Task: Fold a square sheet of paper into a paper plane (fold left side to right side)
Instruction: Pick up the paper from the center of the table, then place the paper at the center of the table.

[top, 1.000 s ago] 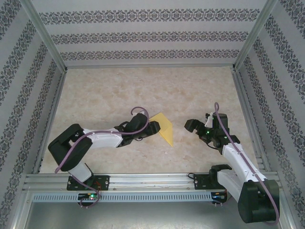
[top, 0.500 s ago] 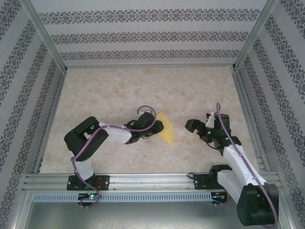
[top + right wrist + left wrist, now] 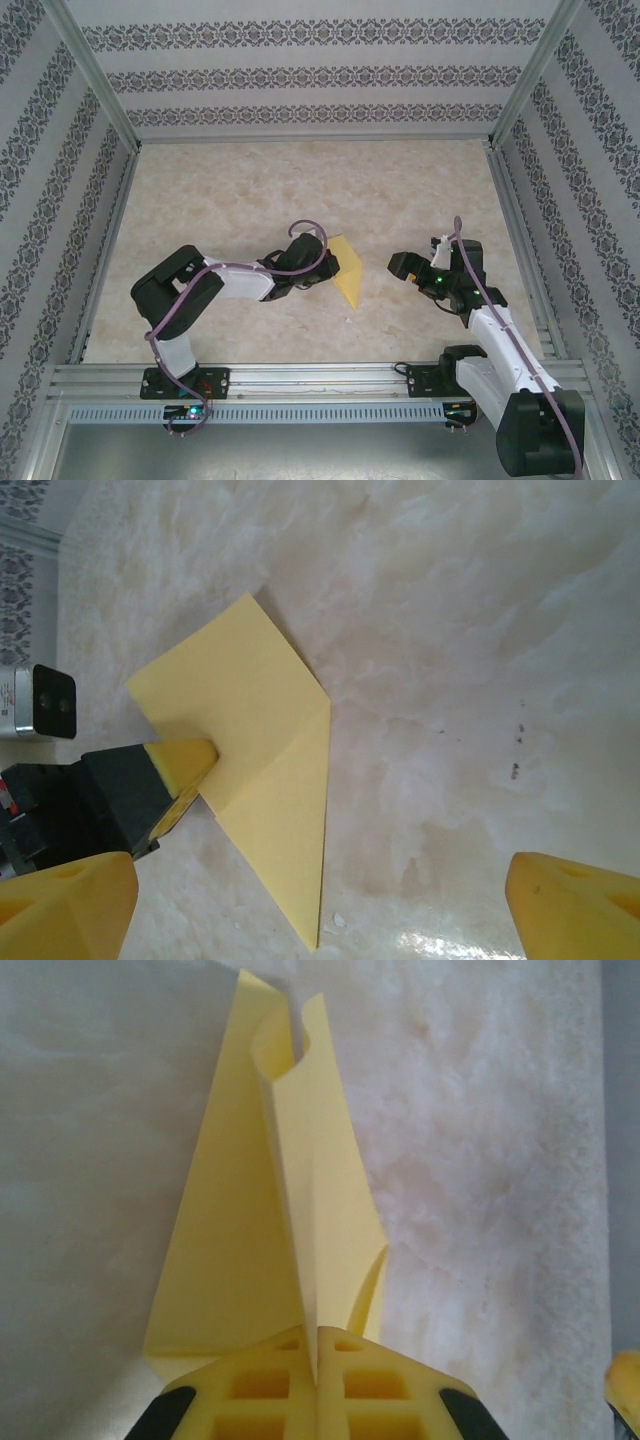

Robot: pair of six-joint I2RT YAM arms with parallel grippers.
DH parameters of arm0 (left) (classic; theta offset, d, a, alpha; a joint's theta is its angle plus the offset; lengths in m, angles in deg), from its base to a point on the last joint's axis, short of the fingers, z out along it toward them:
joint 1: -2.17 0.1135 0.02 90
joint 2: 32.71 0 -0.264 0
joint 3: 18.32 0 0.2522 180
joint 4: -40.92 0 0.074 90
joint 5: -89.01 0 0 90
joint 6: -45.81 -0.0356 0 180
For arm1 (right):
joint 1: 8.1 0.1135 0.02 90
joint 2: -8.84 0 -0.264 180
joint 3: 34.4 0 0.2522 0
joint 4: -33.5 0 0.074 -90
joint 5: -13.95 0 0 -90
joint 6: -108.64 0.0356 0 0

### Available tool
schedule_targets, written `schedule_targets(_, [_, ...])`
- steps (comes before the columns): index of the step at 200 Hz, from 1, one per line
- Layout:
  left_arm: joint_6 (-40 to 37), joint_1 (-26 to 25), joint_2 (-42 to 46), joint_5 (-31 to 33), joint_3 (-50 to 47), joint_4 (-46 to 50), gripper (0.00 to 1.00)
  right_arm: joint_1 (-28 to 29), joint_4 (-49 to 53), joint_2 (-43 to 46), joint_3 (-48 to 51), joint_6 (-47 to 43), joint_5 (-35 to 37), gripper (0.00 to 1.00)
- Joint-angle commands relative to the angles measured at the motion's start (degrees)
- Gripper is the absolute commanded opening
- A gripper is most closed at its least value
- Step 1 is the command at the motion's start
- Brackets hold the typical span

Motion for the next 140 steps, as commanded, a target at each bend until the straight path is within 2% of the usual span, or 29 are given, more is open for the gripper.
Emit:
schedule_targets(1, [-5.1, 1.9, 4.7, -3.8, -1.0, 0.9, 0.00, -0.8, -2.3, 2.4, -0.2, -1.2, -3.7, 0.95])
schedule_targets(43, [-11.5, 5.2, 11.4, -12.4, -4.1, 1.7, 0.00, -0.8, -7.7, 2.9, -0.2, -0.4, -9.5, 0.98])
schedule_targets(92, [-20.6, 8.0, 20.1, -22.8, -7.6, 3.1, 0.00, -0.3, -21.4, -2.2, 1.3, 5.9, -17.8, 0.98])
schedule_targets(140, [-22.8, 9.0, 24.6, -31.0, -10.9, -1.2, 0.00, 5.4, -30.5, -8.3, 0.8, 5.6, -22.4, 0.98])
